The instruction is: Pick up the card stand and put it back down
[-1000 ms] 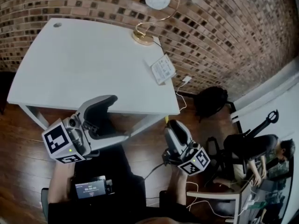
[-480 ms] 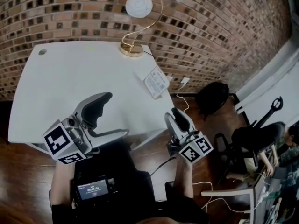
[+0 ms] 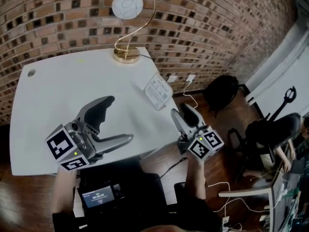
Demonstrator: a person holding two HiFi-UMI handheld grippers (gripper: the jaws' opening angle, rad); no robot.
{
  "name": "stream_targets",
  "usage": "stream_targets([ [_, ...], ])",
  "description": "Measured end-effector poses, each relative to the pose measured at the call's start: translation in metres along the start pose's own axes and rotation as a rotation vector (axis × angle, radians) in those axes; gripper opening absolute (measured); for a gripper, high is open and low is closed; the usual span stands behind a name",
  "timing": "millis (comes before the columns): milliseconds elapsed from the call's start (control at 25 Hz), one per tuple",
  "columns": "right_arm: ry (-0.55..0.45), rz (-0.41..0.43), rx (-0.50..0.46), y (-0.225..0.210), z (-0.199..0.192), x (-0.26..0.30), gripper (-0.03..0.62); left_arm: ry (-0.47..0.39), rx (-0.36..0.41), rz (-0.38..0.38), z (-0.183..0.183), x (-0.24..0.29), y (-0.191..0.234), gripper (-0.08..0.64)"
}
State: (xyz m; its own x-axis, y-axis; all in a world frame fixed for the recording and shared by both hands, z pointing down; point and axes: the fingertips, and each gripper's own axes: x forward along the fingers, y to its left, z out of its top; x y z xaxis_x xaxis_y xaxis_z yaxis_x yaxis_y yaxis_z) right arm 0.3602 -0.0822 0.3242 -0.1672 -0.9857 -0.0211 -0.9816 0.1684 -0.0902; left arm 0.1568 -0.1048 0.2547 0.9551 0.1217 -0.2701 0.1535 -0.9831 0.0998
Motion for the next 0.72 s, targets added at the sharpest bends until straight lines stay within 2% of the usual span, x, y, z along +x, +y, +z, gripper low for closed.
stream_targets([
  [120, 0.022, -0.012, 0.006, -0.010, -0.007, 0.011, 0.227, 0.043, 0.007, -0.011, -0.002, 0.007, 0.012, 0.454],
  [240, 0.042, -0.013, 0.008, -0.015, -0.012, 0.024, 0.227, 0.118, 0.048, -0.027, -0.004, 0.015, 0.021, 0.454],
  [400, 0.063, -0.017, 0.008, -0.020, -0.017, 0.041, 0.227, 0.242, 0.174, -0.043, -0.003, 0.023, 0.038, 0.455],
  [520, 0.079, -0.032, 0.006, -0.025, -0.020, 0.049, 0.227, 0.284, 0.249, -0.033, 0.010, 0.027, 0.060, 0.454],
  [600, 0.091, -0.050, 0.007, -0.030, -0.023, 0.052, 0.227, 0.288, 0.256, -0.024, 0.014, 0.028, 0.073, 0.454],
  [720, 0.115, -0.078, 0.014, -0.039, -0.027, 0.055, 0.227, 0.265, 0.212, 0.003, 0.001, 0.024, 0.086, 0.454],
])
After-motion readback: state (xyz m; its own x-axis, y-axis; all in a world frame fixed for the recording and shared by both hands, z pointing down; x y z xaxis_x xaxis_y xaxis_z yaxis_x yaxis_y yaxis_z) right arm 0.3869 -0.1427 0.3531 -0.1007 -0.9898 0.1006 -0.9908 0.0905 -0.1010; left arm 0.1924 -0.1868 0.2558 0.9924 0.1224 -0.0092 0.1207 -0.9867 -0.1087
